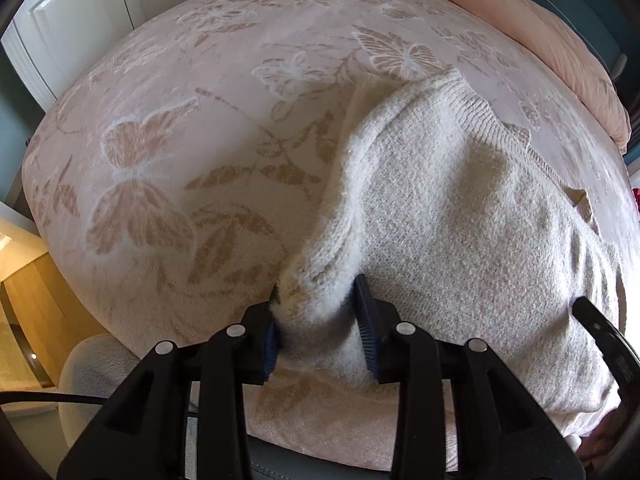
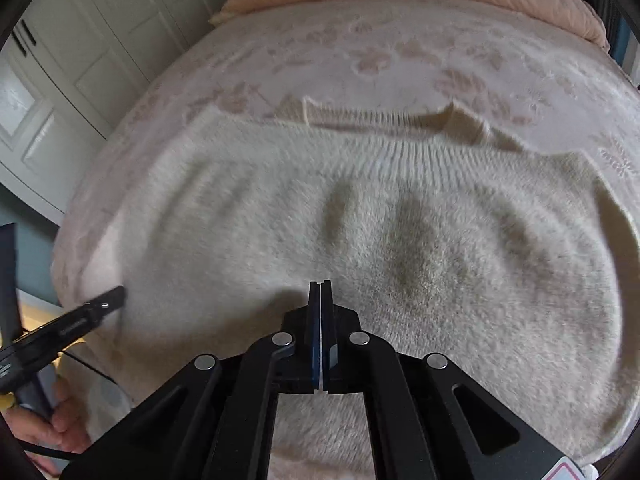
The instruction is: Fold small clothes
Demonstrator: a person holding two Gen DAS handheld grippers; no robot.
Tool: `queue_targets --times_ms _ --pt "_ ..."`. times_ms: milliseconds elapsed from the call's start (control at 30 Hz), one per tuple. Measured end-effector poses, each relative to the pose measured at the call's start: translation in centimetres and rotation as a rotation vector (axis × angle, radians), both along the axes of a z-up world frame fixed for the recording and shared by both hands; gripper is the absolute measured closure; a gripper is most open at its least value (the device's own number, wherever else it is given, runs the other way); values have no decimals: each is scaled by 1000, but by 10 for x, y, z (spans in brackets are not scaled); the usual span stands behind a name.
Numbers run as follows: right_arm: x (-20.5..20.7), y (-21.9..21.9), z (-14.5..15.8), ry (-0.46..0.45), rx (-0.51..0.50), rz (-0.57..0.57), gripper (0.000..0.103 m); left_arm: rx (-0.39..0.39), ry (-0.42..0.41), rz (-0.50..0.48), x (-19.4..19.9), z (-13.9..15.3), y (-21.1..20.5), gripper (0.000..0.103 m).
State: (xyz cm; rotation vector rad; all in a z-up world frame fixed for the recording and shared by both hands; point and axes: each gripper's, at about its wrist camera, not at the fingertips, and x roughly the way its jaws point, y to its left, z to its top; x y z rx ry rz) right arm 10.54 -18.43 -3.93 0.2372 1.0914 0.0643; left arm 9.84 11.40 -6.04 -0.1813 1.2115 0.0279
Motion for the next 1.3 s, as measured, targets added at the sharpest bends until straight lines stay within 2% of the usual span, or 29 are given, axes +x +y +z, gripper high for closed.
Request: queue_targets --times_ms 33,100,167,200,267,333,367,433,500,533,567,633,800,900,967,1067,1133,1167,1233,1267,1300 --pt "-1 1 -2 8 -10 9 103 -14 3 9 0 -1 2 66" --pt "6 8 -28 82 -59 35 103 -47 6 31 0 -3 6 61" --pt "10 12 -34 62 -86 38 103 -120 17 65 1 -5 14 54" --pt "13 12 -29 71 -81 29 102 -179 31 95 1 -4 20 52" --pt "12 11 -11 36 -43 16 102 -278 48 137 1 -3 28 34" --pt "10 12 -5 23 -15 18 102 -351 64 190 0 -9 34 23" --pt "10 12 -8 37 6 19 102 -375 68 205 1 -13 34 18" --pt "12 12 -24 66 21 27 102 -367 60 224 4 -17 30 16" --pt "19 14 -34 57 32 19 102 -306 51 211 8 -14 19 24" --pt "22 14 -36 56 38 15 103 -268 45 189 10 -10 11 49" --pt "25 13 -37 56 35 18 103 -271 47 172 11 -7 10 65" --pt "26 15 -38 55 26 25 103 -315 55 158 12 2 7 75" --pt "24 13 -37 35 47 48 103 -346 -41 91 9 51 -12 80" --pt "2 0 -18 -11 107 27 102 -343 -100 8 5 87 -41 80" --pt "-17 -10 -8 -40 101 27 100 -333 -134 -44 1 109 -64 80" --pt "-55 -27 -7 -53 91 11 100 -329 -154 -105 -7 127 -93 80" --pt "-69 -38 -33 16 112 -2 103 -324 -155 -146 -13 131 -118 80" --pt "-73 -45 -42 23 162 -14 103 -319 -155 -166 -21 133 -127 80" --pt "-86 -65 -40 1 296 -79 103 -288 -144 -215 -25 133 -158 80" --pt "-93 -75 -33 -19 321 -108 101 -279 -138 -240 -29 133 -172 80" --pt "-99 -82 -26 -43 326 -123 95 -271 -131 -264 -32 133 -187 80"
